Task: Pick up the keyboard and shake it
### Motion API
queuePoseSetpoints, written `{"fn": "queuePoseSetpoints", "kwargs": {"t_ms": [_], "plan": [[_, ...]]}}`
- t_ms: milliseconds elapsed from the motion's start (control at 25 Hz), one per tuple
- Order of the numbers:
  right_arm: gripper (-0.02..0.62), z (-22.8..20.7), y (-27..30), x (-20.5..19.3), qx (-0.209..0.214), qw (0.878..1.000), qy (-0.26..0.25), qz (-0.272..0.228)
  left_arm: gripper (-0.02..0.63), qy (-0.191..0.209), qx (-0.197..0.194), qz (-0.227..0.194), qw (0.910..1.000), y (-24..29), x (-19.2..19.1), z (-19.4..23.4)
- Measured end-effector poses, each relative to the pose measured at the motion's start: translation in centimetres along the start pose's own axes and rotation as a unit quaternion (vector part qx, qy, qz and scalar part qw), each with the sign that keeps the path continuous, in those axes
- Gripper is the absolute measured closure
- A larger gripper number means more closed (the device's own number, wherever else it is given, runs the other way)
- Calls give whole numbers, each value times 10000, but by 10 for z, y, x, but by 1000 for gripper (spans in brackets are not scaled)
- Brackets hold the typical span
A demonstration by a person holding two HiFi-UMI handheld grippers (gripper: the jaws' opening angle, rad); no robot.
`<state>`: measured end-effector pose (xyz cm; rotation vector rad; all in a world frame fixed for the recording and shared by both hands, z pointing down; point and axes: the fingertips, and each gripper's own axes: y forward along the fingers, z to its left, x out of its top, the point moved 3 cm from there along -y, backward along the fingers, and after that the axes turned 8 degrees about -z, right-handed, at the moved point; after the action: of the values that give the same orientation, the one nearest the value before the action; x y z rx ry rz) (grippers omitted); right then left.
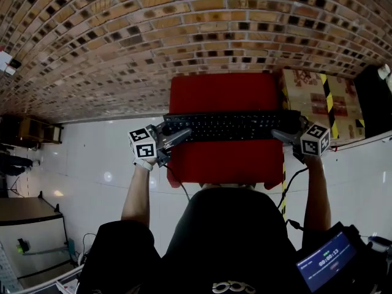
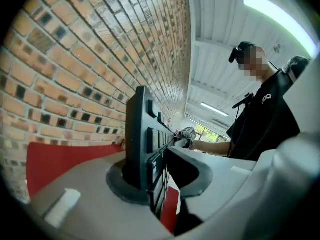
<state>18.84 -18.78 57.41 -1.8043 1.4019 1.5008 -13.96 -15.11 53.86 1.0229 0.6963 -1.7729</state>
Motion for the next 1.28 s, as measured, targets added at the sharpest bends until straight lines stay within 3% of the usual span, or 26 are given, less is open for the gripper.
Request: {"fn": "queuePoseSetpoints", "kwargs": {"t_ms": [200, 440, 600, 800, 1000, 1280], "plan": [[321, -10, -11, 39, -70, 9987, -469, -169, 501, 776, -118, -89, 9969, 16, 31, -11], [324, -10, -30, 82, -334, 9915, -1234, -241, 471, 1753, 64, 407, 9837, 35, 49, -19], [322, -4, -37, 116, -530, 9813, -1796, -440, 426, 2128, 330, 126, 9765, 42, 72, -17], [318, 23, -52, 172, -748, 9567, -2692, -815, 399, 2784, 388, -335, 9591, 44, 115, -36], [313, 50, -66, 226, -952, 9179, -3641, -1259, 366, 3469, 575, -840, 9324, 44, 162, -56], [302, 66, -66, 271, -1017, 8885, -4176, -1605, 351, 3846, 635, -1189, 9132, 45, 194, -57]]}}
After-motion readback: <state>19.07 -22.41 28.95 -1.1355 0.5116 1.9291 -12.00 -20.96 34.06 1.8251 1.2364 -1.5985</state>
